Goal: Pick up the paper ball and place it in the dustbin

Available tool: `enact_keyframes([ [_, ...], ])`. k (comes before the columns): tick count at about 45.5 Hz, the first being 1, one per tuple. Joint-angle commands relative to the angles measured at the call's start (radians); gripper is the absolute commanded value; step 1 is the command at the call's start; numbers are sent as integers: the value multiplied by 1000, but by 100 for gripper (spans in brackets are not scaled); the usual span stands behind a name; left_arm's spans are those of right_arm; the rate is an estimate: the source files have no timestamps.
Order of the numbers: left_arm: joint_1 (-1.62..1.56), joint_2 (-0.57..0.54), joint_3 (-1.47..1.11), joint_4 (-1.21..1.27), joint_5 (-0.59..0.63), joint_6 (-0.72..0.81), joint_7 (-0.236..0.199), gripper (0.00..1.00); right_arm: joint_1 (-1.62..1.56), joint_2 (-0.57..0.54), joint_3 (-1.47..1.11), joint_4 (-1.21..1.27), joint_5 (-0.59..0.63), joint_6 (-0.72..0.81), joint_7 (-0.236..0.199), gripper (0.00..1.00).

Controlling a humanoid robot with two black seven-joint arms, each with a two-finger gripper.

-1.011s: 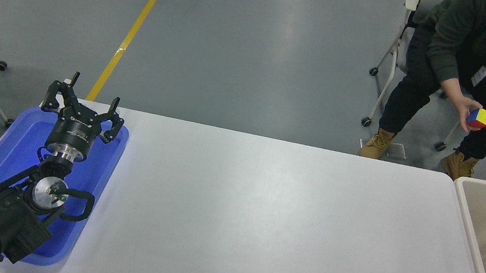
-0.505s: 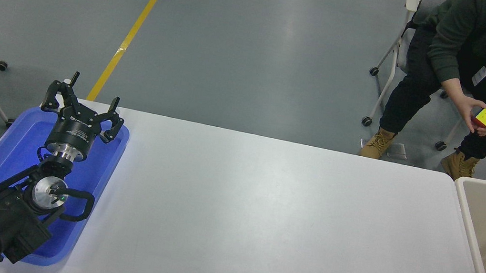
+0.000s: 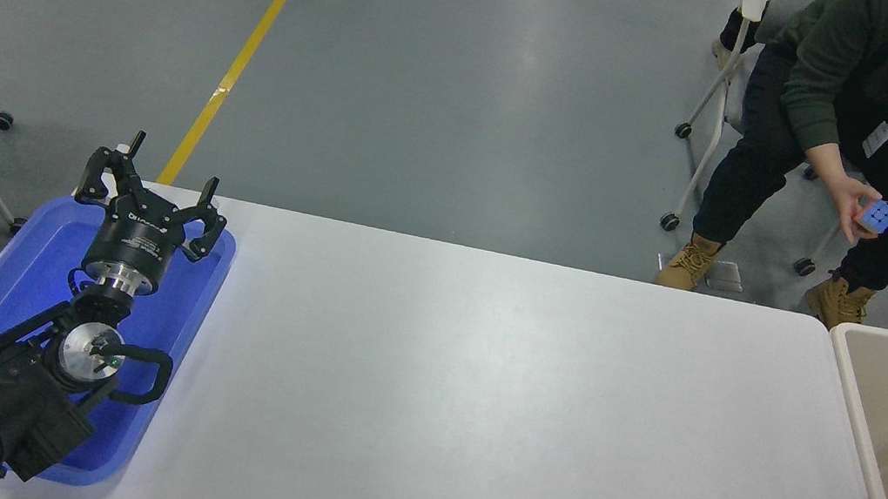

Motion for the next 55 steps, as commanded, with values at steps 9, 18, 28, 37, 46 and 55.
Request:
enact_keyframes([
  [9,1,0,0,0,0,0,0,100,168,-24,438,11,-3,9,3,100],
  [18,1,0,0,0,-1,0,0,100,248,-25,806,12,-3,11,3,100],
  [28,1,0,0,0,-1,0,0,100,257,-25,1131,71,-58,69,20,100],
  [37,1,0,0,0,-1,0,0,100,237,-22,1355,106,-144,101,148,100],
  [46,1,0,0,0,-1,0,0,100,156,-16,1510,193,-146,132,259,100],
  [55,1,0,0,0,-1,0,0,100,29,38,1584,216,-149,278,380,100],
])
